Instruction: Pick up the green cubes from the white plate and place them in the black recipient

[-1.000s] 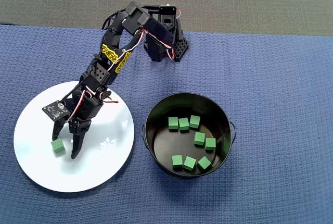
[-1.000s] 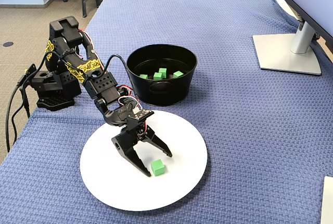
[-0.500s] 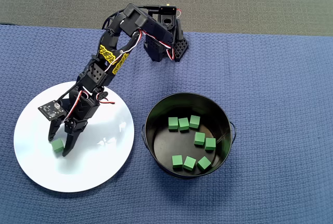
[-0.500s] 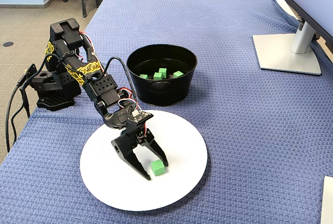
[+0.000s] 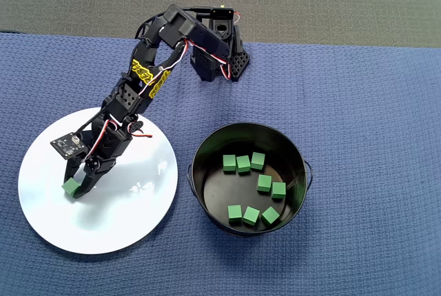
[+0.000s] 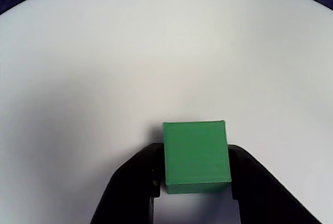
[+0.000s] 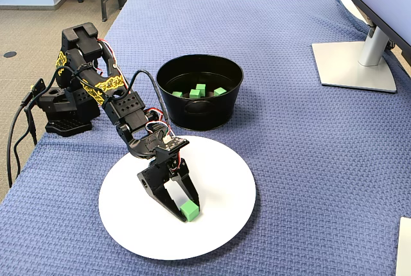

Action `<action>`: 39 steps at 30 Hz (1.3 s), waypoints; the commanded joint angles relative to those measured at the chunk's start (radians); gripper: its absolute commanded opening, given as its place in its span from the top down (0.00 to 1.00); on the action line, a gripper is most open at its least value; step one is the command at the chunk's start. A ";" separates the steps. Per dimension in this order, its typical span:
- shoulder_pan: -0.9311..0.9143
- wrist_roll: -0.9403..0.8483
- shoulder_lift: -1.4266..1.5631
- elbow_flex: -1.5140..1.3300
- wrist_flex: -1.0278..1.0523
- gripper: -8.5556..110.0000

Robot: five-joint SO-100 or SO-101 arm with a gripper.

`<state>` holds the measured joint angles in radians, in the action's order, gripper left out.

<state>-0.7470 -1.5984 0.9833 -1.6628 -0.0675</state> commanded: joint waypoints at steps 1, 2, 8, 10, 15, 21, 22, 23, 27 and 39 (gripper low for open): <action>-0.003 0.017 0.012 0.066 0.009 0.92; -0.003 0.018 0.012 0.067 0.008 0.93; -0.003 0.067 0.075 0.080 0.114 0.93; -0.002 0.100 0.115 0.132 0.255 0.93; 0.011 0.167 0.255 0.141 0.394 0.93; 0.069 0.275 0.525 0.075 0.583 0.93; 0.083 0.314 0.583 0.057 0.615 0.93; 0.098 0.371 0.635 0.051 0.657 0.93; 0.181 0.584 0.801 0.060 0.882 0.93; 0.710 1.336 1.071 0.106 1.281 0.93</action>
<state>-0.2025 -0.4740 1.9681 -1.6107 1.1551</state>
